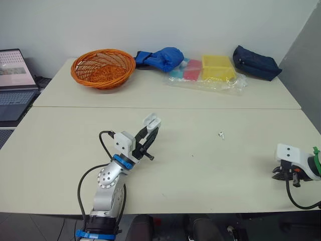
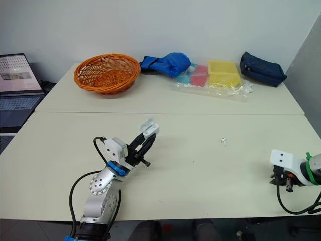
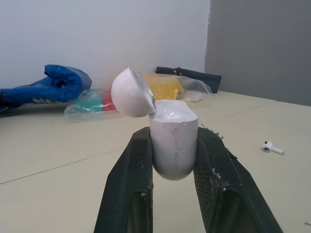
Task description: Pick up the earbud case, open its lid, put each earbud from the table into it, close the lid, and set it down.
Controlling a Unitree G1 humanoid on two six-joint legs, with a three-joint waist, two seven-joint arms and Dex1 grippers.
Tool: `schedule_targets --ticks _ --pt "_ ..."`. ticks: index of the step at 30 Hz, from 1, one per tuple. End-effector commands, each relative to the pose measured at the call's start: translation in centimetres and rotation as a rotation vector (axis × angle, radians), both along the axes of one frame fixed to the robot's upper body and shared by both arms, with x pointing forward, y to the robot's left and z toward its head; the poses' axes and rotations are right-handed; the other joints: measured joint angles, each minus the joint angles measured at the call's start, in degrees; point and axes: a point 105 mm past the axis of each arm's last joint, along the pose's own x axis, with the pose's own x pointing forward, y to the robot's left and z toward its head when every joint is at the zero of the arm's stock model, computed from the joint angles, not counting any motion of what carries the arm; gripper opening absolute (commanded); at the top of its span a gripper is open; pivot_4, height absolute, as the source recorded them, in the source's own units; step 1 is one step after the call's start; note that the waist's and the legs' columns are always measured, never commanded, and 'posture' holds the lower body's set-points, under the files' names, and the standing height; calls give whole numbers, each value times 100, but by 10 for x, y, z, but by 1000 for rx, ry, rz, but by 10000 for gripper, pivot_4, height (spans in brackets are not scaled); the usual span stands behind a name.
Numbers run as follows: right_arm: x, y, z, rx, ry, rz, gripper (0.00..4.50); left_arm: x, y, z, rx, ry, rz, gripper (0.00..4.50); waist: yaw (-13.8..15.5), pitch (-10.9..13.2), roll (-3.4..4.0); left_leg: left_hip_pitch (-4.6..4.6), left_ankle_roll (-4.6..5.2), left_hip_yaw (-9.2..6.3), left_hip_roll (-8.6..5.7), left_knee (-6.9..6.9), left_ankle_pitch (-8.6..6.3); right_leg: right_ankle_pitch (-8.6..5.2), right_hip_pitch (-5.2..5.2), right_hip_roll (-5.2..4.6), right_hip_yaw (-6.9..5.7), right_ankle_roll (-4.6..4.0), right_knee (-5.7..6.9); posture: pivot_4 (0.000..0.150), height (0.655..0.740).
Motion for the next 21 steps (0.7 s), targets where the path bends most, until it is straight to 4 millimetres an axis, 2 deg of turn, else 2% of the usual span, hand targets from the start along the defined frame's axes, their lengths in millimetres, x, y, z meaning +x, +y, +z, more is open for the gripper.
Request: schedule_targets --ticks 1,10,15,21 --pt "-2 -13 1 -65 10 5 4233 -5 -6 15 5 -48 -19 7474 0 0 0 0 0 0 0 0 0 0 0 0 0 -1 0 1500 7400" --pt "3 -5 -1 -36 -24 22 4233 -6 -11 18 2 -41 -21 7474 0 0 -1 14 0 -1 0 5 0 -3 19 0 -2 -5 -1 1500 7400" --pt "5 -14 3 -64 -46 14 20970 -7 -5 14 8 -31 -14 7474 -2 0 -1 17 0 0 -1 6 0 -4 21 0 -2 -8 -1 1500 7400" --pt "1 -18 4 -71 -32 8 20970 -9 -7 10 6 -26 -16 7474 0 0 -1 15 0 -1 0 5 0 -3 21 0 -2 -4 -3 1500 7400"
